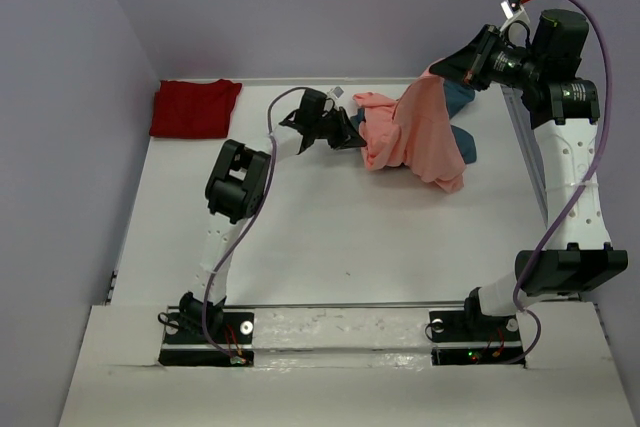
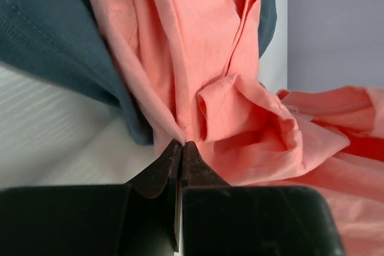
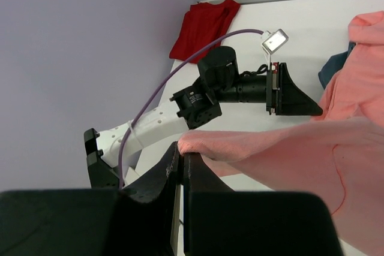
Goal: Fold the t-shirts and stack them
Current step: Flatten the tshirt out
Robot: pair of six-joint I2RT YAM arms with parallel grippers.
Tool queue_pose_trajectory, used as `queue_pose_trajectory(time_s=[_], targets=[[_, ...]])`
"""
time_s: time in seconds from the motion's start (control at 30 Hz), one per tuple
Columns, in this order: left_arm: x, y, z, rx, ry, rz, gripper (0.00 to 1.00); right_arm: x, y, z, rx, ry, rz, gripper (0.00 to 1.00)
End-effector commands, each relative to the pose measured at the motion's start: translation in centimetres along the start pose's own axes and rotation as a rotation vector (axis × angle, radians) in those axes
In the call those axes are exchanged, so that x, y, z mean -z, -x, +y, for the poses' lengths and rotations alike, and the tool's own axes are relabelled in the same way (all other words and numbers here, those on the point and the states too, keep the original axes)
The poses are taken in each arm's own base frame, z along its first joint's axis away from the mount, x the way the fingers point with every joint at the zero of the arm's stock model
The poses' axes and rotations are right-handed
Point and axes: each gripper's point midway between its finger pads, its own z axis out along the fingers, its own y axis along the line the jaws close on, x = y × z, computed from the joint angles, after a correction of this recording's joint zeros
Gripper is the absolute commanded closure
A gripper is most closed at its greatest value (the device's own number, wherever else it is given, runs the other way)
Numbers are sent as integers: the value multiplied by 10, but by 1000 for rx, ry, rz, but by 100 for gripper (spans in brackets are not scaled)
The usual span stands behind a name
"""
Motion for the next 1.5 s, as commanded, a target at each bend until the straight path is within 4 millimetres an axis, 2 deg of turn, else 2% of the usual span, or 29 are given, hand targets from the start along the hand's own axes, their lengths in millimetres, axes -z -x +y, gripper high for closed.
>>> queue_pose_trajectory(time_s=[0.0, 0.17, 0.23, 0.27, 0.3, 0.33, 0.37, 0.4, 0.43, 0.47, 0.5, 0.53, 0.57, 0.6, 0.63, 0.67, 0.77, 0.8, 0.87, 0.9, 0.93, 0.97, 1.0, 1.07, 1.17, 1.3, 1.33, 1.43, 1.47], targets=[[0, 8, -30, -32, -83, 9, 98, 13, 12, 22, 82, 49, -59, 100], [10, 24, -46, -72, -104, -30, 100, 14, 15, 16, 78, 27, -72, 100], [22, 39, -49, -83, -97, -66, 100, 13, 15, 13, 78, 15, -79, 100], [31, 53, -45, -99, -74, -107, 100, 14, 18, 11, 81, 0, -92, 100], [46, 67, -60, -131, -78, -149, 100, 15, 18, 11, 86, -7, -99, 100], [57, 80, -60, -145, -45, -191, 100, 16, 20, 9, 88, -26, -115, 100], [77, 95, -78, -184, -47, -240, 100, 16, 20, 7, 87, -36, -119, 100], [97, 112, -74, -209, -14, -278, 100, 18, 21, 7, 90, -41, -128, 100], [111, 123, -79, -229, -4, -310, 100, 18, 22, 1, 82, -56, -132, 100], [137, 142, -99, -265, -3, -374, 100, 18, 23, 0, 81, -64, -140, 100], [155, 155, -106, -287, 5, -414, 100, 17, 23, -2, 77, -70, -140, 100], [183, 174, -102, -299, 53, -465, 100, 17, 22, -6, 68, -81, -141, 100], [210, 185, -118, -330, 56, -515, 100, 17, 21, -7, 64, -86, -143, 100], [236, 197, -114, -346, 94, -556, 100, 17, 22, -8, 63, -86, -150, 100], [248, 198, -127, -376, 96, -577, 100, 17, 20, -9, 57, -89, -148, 100], [285, 211, -143, -411, 115, -656, 100, 17, 18, -10, 54, -92, -149, 100], [333, 217, -161, -460, 149, -743, 100, 18, 15, -10, 41, -86, -146, 100], [359, 214, -169, -466, 162, -787, 100, 17, 10, -12, 20, -85, -136, 100], [387, 203, -184, -474, 181, -840, 100, 22, 4, -3, 15, -54, -130, 100], [391, 196, -184, -467, 192, -840, 100, 20, -3, -6, -8, -46, -113, 100], [401, 190, -197, -488, 180, -860, 100, 22, -6, -5, -15, -46, -113, 100], [404, 183, -195, -479, 191, -859, 100, 24, -9, -2, -14, -35, -109, 100], [422, 168, -212, -495, 181, -889, 100, 29, -13, 3, -15, -27, -109, 100], [429, 152, -209, -473, 203, -895, 100, 37, -18, 14, -14, -1, -106, 100], [462, 111, -227, -471, 208, -951, 100, 55, -28, 39, -18, 54, -106, 100], [488, 64, -229, -429, 213, -1002, 100, 81, -46, 78, -3, 158, -76, 100], [499, 45, -232, -410, 209, -1022, 100, 93, -55, 95, 27, 206, -60, 100], [515, 20, -236, -403, 227, -1040, 100, 115, -75, 121, 79, 288, -24, 100], [528, 1, -241, -401, 237, -1051, 100, 132, -82, 138, 133, 312, -47, 100]])
